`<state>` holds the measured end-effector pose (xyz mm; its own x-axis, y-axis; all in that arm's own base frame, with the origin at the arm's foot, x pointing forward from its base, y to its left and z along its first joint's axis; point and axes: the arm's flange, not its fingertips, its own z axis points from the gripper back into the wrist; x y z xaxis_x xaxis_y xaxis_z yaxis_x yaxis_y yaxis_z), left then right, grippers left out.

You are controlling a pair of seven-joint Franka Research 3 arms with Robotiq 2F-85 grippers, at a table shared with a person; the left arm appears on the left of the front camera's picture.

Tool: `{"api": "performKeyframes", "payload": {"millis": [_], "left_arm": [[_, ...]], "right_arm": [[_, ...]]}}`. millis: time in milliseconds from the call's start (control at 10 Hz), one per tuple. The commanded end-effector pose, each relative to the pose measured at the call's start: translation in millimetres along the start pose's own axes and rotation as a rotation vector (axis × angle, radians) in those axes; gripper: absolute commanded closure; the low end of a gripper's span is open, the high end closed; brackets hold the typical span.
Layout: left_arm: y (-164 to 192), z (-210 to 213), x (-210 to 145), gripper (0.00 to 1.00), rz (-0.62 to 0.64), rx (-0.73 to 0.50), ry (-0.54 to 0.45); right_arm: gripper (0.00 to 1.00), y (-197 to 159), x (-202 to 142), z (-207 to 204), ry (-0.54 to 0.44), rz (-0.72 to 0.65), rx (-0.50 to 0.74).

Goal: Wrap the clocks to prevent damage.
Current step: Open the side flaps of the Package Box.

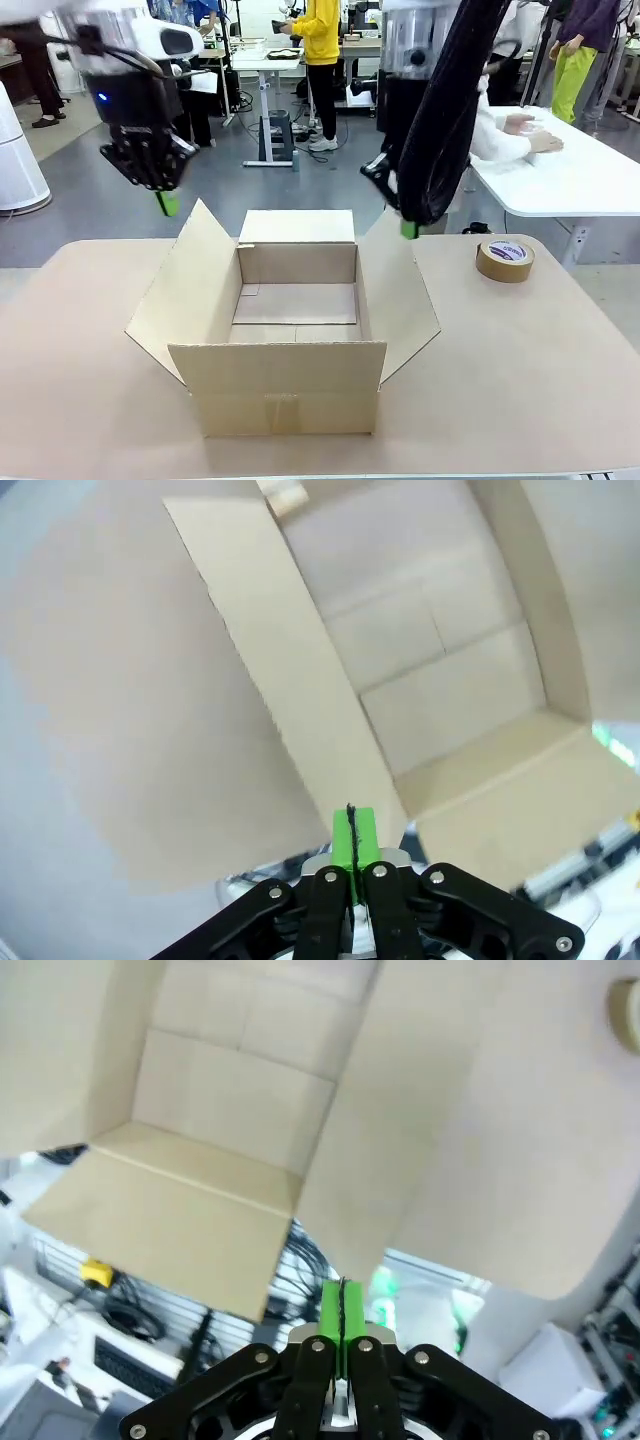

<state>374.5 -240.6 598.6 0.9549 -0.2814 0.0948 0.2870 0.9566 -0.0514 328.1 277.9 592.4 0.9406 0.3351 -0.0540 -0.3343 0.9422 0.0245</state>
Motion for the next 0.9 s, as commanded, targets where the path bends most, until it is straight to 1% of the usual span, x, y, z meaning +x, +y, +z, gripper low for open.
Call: {"api": "performKeyframes", "payload": {"millis": [0,100,200,300,400,600,800], "left_arm": [[-13,-25,-14,1.00,0.136,0.059,-0.122],[-16,-36,-17,1.00,0.160,0.094,-0.155],[-16,-45,-17,1.00,0.167,0.101,-0.167],[-14,-55,-15,1.00,0.167,0.109,-0.156],[-12,-67,-13,1.00,0.178,0.133,-0.152],[-1,-91,-5,1.00,0.179,0.132,-0.120],[10,-107,1,1.00,0.185,0.128,-0.093]], "right_arm": [[0.99,-7,5,-35,-0.066,-0.099,0.127],[0.99,-9,9,-46,-0.098,-0.113,0.159],[0.99,-11,14,-56,-0.120,-0.113,0.184],[0.99,-13,19,-64,-0.154,-0.102,0.202],[0.99,-15,27,-75,-0.185,-0.113,0.183],[0.99,-26,42,-96,-0.208,-0.169,0.122],[0.99,-33,49,-110,-0.253,-0.194,0.075]]}}
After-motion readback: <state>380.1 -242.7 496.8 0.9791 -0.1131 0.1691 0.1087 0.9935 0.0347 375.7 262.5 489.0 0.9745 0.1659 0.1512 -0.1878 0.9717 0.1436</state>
